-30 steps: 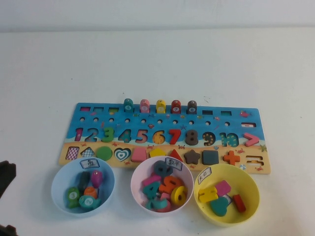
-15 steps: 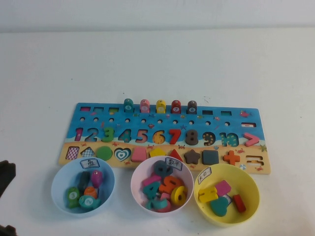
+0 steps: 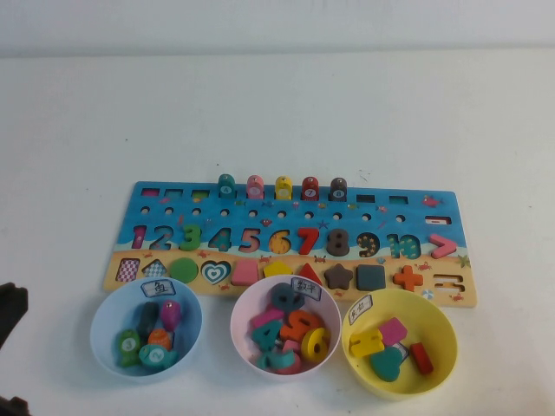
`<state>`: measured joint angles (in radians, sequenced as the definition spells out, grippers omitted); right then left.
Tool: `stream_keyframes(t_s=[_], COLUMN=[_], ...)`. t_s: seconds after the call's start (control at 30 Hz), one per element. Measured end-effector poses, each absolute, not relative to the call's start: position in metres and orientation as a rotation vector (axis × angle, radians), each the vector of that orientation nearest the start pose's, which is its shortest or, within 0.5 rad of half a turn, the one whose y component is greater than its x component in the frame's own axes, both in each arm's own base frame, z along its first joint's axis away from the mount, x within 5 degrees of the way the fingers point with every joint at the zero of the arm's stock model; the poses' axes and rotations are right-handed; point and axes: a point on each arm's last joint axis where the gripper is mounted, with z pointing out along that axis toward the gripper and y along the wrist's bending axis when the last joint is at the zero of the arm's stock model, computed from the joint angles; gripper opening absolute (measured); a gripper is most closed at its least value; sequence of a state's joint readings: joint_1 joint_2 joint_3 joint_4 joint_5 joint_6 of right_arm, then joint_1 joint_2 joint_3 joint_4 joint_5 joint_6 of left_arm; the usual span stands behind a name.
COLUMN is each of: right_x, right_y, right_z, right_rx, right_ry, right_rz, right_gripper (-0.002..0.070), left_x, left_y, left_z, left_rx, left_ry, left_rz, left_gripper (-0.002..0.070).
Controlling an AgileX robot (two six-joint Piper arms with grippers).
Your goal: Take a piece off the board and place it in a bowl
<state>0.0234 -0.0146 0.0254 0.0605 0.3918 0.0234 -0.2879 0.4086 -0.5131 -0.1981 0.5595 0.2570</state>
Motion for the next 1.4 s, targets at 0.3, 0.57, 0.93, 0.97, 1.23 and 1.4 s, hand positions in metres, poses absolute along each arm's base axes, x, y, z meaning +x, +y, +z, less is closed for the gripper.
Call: stream_keyframes(t_s=[0.3,0.57,0.93,0.97,1.23,1.4], right_x=[0.052,0.052,0.052,0.052,0.052,0.052], right_y=[0.003,0.003,0.003,0.003,0.003,0.003], right_z=[0.17,0.17,0.17,0.17,0.17,0.17], right_rx=[0.037,0.038,0.038,0.038,0.039,0.039], right_ry=[1.886,1.887,1.888,1.888,1.888,1.888], right_rz=[0.092,0.093,0.093,0.093,0.094,0.094], right_gripper=[-0.0017,-0.0017,-0.0017,-0.0017,-0.0017,-0.0017], left_x=[0.077,0.06,0.051,0.052,0.052,0.052], left_y=[-0.032,-0.014,-0.007,-0.008,-0.008,-0.008], left_z=[0.307,0.262,0.179,0.174,0.172,0.172], left_rx=[0.443,0.508,0.308,0.285,0.22,0.219], left_ry=[1.887,1.814,1.837,1.849,1.865,1.865], left_rz=[-0.211,0.05,0.01,-0.009,-0.059,-0.06], left_gripper=[-0.0003,-0.0003,-0.0003,-0.0003,-0.0003,-0.0003])
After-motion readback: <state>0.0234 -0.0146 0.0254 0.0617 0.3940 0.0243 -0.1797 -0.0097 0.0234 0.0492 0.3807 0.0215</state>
